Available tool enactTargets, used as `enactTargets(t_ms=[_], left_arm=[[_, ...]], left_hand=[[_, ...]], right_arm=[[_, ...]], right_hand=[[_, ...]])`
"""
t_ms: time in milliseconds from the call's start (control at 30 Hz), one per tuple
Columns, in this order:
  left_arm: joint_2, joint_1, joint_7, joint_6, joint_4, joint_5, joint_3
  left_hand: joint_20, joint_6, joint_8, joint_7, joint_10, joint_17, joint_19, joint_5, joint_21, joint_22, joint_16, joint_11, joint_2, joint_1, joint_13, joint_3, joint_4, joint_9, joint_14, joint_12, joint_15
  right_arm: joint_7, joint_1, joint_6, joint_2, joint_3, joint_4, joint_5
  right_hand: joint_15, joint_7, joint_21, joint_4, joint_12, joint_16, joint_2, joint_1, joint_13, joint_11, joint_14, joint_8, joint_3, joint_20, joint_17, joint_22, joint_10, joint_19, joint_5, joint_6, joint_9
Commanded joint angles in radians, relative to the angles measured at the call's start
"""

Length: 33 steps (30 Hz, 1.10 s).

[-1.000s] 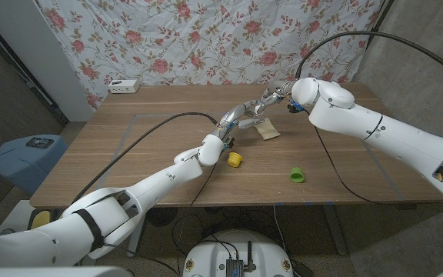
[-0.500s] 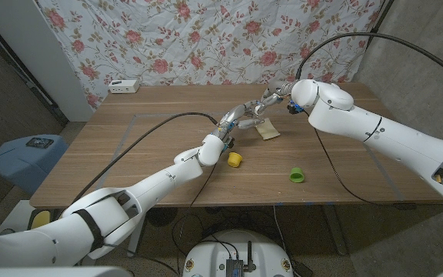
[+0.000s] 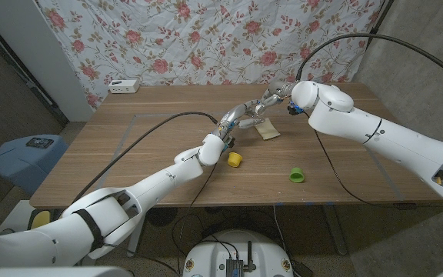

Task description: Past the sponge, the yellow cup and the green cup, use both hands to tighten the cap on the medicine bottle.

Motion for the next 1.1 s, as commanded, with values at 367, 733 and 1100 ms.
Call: enactTargets(t_ms=[367,733,1100], left_arm=[[0.009,0.017,0.000,0.011,-0.025,0.001,-0.005],[0.016,0.025,0.000,0.017,-0.039,0.002,-0.010],[0.015,0.024,-0.002,0.005,-0.032,0.002,-0.009]], left_hand=[[-0.047,0.007,0.000,0.000,0.046,0.001,-0.001,0.008,0.000,0.002,0.003,-0.046,0.009,0.003,0.004,0.000,0.003,0.003,-0.001,0.004,-0.085],[-0.047,0.009,0.001,-0.001,0.046,0.001,0.000,0.008,0.001,0.002,0.003,-0.043,0.008,0.002,0.004,-0.001,0.003,0.003,-0.001,0.004,-0.082],[-0.047,0.009,0.000,-0.002,0.046,0.001,0.000,0.008,0.000,0.002,0.004,-0.044,0.009,0.002,0.004,-0.001,0.003,0.003,0.001,0.004,-0.081]], right_arm=[[-0.052,-0.032,-0.016,0.006,0.011,-0.011,-0.010],[-0.075,-0.040,-0.021,0.016,0.012,-0.003,-0.005],[-0.094,-0.038,-0.045,0.022,-0.001,-0.006,-0.017]], right_hand=[[-0.007,0.000,0.012,0.016,0.012,0.013,0.012,-0.013,0.004,-0.013,0.033,0.023,-0.004,-0.005,0.001,0.003,0.042,0.030,-0.003,0.069,0.003],[-0.014,0.006,0.013,0.030,0.016,0.015,0.016,-0.040,0.003,-0.018,0.050,0.035,-0.015,-0.009,0.002,0.003,0.074,0.044,-0.005,0.114,0.002],[-0.025,0.011,0.016,0.036,0.021,0.018,0.013,-0.066,0.003,-0.025,0.074,0.050,-0.029,-0.015,0.002,0.004,0.116,0.063,-0.004,0.177,-0.001]])
